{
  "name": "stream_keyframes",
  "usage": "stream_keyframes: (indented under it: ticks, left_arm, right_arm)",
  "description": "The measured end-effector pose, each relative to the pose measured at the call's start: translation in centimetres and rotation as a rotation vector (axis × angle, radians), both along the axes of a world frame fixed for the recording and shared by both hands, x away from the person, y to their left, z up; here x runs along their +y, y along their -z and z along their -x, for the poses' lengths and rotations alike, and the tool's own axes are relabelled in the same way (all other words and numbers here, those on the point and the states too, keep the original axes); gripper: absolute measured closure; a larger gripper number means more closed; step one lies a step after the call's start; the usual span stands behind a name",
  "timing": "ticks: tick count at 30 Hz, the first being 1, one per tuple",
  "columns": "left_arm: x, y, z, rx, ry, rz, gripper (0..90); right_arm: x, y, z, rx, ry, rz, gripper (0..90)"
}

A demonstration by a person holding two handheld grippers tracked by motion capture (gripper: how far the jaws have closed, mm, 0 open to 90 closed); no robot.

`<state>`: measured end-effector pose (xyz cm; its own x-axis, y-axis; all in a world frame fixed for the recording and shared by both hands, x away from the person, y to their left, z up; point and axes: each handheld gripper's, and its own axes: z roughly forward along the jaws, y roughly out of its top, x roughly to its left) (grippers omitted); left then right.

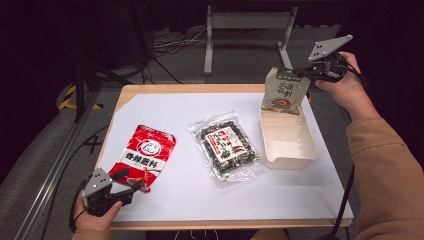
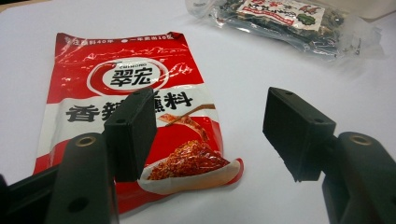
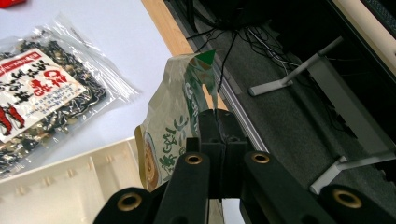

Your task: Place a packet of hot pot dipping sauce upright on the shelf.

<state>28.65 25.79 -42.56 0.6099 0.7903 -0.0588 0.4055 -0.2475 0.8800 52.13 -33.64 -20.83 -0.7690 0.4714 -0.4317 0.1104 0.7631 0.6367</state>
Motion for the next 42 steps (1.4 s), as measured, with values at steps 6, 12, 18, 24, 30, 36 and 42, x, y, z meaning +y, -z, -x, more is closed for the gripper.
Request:
stream_keyframes:
  ticks: [6, 12, 18, 24, 30, 36, 42]
  left_arm:
    - [0.2, 0.0, 0.3, 0.002, -0.007, -0.001, 35.5]
    - [0.2, 0.0, 0.3, -0.005, -0.014, 0.000, 35.5]
    - [0.2, 0.0, 0.2, -0.003, -0.008, -0.008, 35.5]
    - [0.1, 0.0, 0.1, -0.003, -0.004, -0.005, 35.5]
    - [0.0, 0.0, 0.0, 0.001, -0.001, 0.001, 35.0]
    - [-0.1, 0.0, -0.2, 0.003, 0.002, -0.001, 34.8]
    - [-0.2, 0.0, -0.2, 0.001, 0.004, -0.003, 34.7]
  right_arm:
    - [-0.3, 0.5, -0.7, -0.004, 0.006, 0.019, 89.7]
    - [-0.2, 1.0, -1.4, -0.001, 0.011, 0.031, 89.7]
    - [0.1, 1.5, -1.8, 0.013, 0.013, 0.044, 89.7]
    - [0.7, 1.9, -1.9, 0.021, 0.003, 0.059, 89.6]
    - [0.9, 2.6, -2.0, 0.036, -0.006, 0.062, 89.6]
    - [0.8, 3.6, -2.0, 0.057, 0.000, 0.059, 89.6]
    - [0.6, 4.4, -2.0, 0.080, 0.011, 0.063, 89.6]
